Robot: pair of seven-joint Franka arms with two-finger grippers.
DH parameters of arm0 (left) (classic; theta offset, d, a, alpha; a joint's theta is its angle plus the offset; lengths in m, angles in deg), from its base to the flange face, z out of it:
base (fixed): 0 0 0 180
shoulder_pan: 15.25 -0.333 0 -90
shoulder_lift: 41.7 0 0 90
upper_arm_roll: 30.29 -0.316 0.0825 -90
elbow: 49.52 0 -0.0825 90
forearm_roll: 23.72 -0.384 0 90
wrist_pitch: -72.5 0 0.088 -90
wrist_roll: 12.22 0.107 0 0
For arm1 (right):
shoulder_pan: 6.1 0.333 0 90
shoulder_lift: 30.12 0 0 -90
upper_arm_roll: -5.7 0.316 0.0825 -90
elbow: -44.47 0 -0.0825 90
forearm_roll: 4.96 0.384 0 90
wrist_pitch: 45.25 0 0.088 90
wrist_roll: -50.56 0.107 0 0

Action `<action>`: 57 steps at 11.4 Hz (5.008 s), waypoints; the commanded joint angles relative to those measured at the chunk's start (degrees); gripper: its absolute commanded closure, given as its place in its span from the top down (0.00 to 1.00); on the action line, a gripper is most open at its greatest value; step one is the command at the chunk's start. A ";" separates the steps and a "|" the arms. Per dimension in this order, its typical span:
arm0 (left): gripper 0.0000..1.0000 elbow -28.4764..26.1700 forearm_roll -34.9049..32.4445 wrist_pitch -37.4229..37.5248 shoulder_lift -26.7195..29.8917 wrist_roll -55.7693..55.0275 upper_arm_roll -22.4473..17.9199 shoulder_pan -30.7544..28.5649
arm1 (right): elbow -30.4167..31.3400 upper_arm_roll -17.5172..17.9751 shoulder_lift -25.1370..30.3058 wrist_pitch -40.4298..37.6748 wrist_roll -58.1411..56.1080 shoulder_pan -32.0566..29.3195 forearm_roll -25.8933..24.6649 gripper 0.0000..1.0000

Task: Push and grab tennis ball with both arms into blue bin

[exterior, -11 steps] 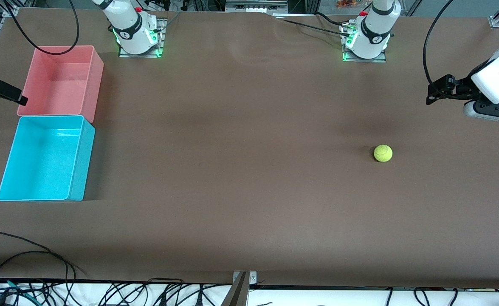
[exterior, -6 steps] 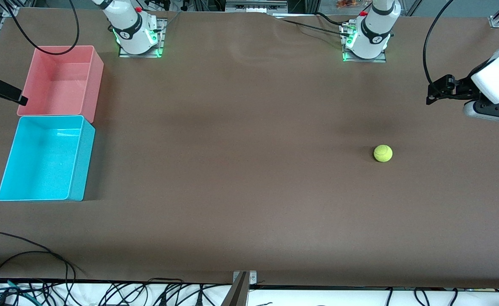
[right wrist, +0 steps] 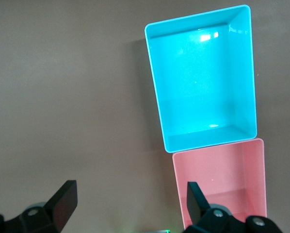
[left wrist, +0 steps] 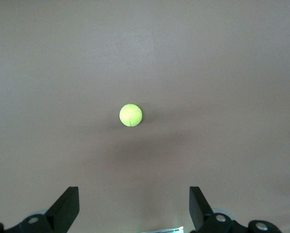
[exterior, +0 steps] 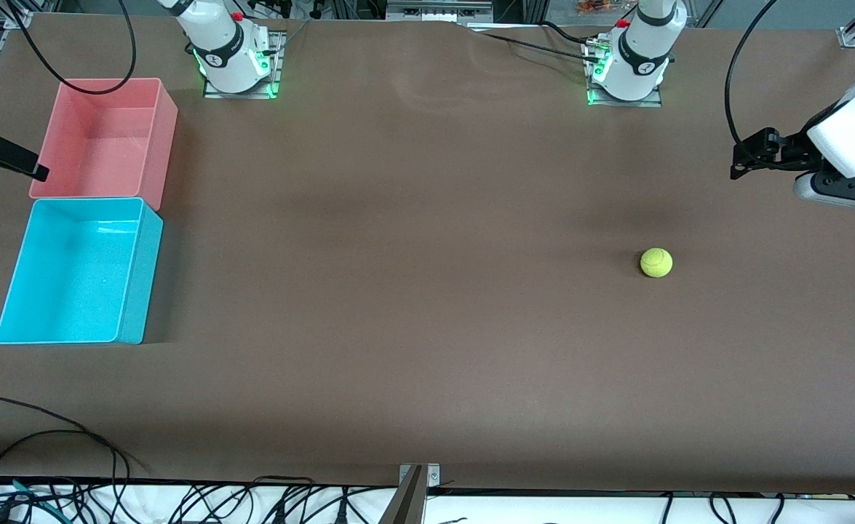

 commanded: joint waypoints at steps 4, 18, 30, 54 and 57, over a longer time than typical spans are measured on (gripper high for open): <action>1.00 0.87 -1.41 0.90 -0.19 -0.37 0.61 -0.49 | -0.43 0.28 -0.35 0.00 -0.43 -0.37 1.21 1.00; 1.00 -7.55 -1.49 -7.25 1.04 -0.19 0.61 -3.82 | -0.43 0.46 -0.35 -0.35 -0.43 -0.28 1.30 1.00; 1.00 -21.80 -1.49 -23.45 -0.19 4.47 0.34 -7.26 | -0.43 0.46 -0.79 0.09 -0.52 -0.28 1.21 1.00; 0.04 -47.21 -4.12 -58.94 -1.07 68.69 0.43 -10.42 | -0.43 0.37 -1.41 0.26 -0.52 -0.37 1.21 1.00; 0.00 -47.03 -7.99 -60.44 -3.08 69.59 0.43 -10.07 | -0.43 0.37 -1.41 0.26 -0.52 -0.37 1.21 1.00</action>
